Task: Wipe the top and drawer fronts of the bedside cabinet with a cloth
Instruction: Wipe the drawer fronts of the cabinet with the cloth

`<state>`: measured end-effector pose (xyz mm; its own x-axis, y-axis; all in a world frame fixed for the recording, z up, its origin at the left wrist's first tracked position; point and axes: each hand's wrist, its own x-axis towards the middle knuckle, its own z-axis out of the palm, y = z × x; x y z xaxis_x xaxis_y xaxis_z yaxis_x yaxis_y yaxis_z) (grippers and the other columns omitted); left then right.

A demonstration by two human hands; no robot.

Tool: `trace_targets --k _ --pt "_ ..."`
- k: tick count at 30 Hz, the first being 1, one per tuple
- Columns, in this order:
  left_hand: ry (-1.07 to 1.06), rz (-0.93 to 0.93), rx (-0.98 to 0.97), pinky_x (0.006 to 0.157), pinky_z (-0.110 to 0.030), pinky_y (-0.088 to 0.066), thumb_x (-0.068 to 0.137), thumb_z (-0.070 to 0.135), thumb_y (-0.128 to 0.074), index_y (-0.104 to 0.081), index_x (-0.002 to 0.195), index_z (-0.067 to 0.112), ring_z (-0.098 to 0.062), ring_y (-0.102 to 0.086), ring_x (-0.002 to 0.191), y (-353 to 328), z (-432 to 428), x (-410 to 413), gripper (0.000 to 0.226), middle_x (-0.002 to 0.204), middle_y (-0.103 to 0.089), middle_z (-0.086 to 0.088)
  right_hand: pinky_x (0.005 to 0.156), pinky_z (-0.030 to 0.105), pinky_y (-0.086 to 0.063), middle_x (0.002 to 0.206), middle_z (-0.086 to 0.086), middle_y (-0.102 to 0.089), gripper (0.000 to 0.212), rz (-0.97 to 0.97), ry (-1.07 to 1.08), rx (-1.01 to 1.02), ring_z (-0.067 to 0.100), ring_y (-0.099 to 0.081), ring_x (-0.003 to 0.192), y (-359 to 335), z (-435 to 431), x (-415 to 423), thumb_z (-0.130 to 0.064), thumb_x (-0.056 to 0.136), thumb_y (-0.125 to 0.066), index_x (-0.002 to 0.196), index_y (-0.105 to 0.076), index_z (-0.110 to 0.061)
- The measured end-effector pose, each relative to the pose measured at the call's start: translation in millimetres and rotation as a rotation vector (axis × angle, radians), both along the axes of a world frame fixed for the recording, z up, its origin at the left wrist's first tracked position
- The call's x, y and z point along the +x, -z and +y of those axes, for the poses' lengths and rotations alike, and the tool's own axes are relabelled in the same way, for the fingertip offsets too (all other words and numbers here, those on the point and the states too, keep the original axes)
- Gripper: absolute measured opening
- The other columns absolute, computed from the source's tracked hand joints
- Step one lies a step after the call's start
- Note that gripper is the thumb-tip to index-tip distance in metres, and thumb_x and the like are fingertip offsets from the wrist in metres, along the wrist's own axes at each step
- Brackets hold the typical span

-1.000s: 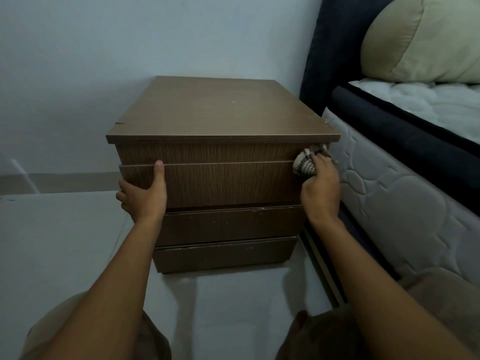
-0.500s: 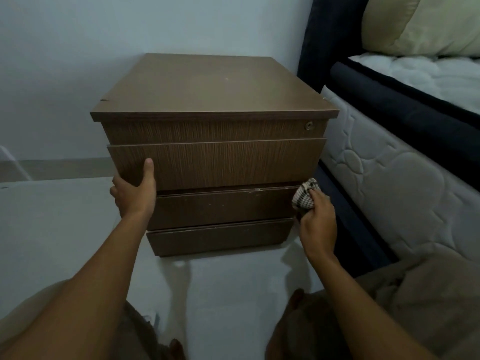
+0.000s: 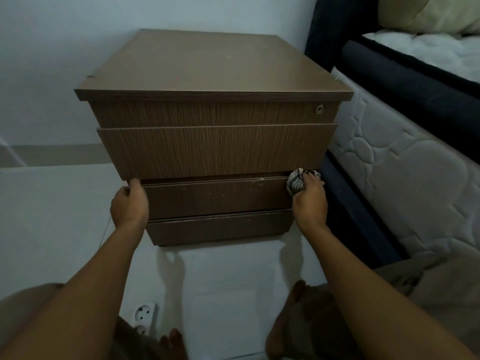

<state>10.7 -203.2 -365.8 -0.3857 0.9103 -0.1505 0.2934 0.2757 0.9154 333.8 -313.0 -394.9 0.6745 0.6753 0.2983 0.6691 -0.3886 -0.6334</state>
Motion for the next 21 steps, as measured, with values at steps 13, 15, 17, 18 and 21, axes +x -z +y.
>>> trace_targets --k 13,15,17,18,21 --pt "-0.043 -0.258 -0.115 0.096 -0.046 -0.049 0.083 0.034 -0.035 -0.062 0.100 0.013 -0.022 -0.060 0.094 1 13 -28 0.038 0.108 -0.066 -0.007 0.114 0.025 -0.015 0.143 0.012 -0.046 0.050 -0.106 -0.133 0.034 0.022 -0.032 0.138 0 21 -77 0.009 0.087 -0.042 0.135 -0.049 -0.002" --pt "-0.013 -0.260 -0.117 0.096 -0.048 -0.049 0.080 0.034 -0.037 -0.065 0.097 0.015 -0.020 -0.061 0.094 5 15 -33 0.038 0.109 -0.068 -0.007 0.114 0.026 -0.017 0.142 0.012 -0.048 0.049 -0.116 -0.157 0.041 0.023 -0.033 0.137 1 27 -92 0.008 0.087 -0.043 0.135 -0.050 -0.003" --pt "0.014 -0.233 -0.097 0.096 -0.047 -0.050 0.084 0.029 -0.045 -0.067 0.088 0.020 -0.018 -0.061 0.093 5 14 -35 0.024 0.106 -0.068 -0.003 0.113 0.027 -0.020 0.142 0.010 -0.048 0.049 -0.126 -0.182 0.037 0.022 -0.033 0.137 2 31 -107 0.007 0.088 -0.044 0.135 -0.051 -0.004" --pt "0.040 -0.202 -0.075 0.096 -0.045 -0.050 0.088 0.026 -0.048 -0.069 0.089 0.021 -0.018 -0.061 0.093 5 11 -35 0.021 0.106 -0.067 0.000 0.113 0.027 -0.020 0.142 0.009 -0.048 0.049 -0.131 -0.195 0.033 0.021 -0.033 0.138 2 33 -114 0.006 0.088 -0.044 0.136 -0.050 -0.006" --pt "0.112 -0.081 0.014 0.097 -0.038 -0.050 0.097 0.020 -0.051 -0.068 0.119 0.017 -0.016 -0.058 0.099 8 6 -32 0.028 0.106 -0.060 0.007 0.113 0.025 -0.018 0.145 0.006 -0.045 0.049 -0.150 -0.238 0.011 0.018 -0.031 0.139 1 38 -133 0.002 0.091 -0.046 0.138 -0.048 -0.009"
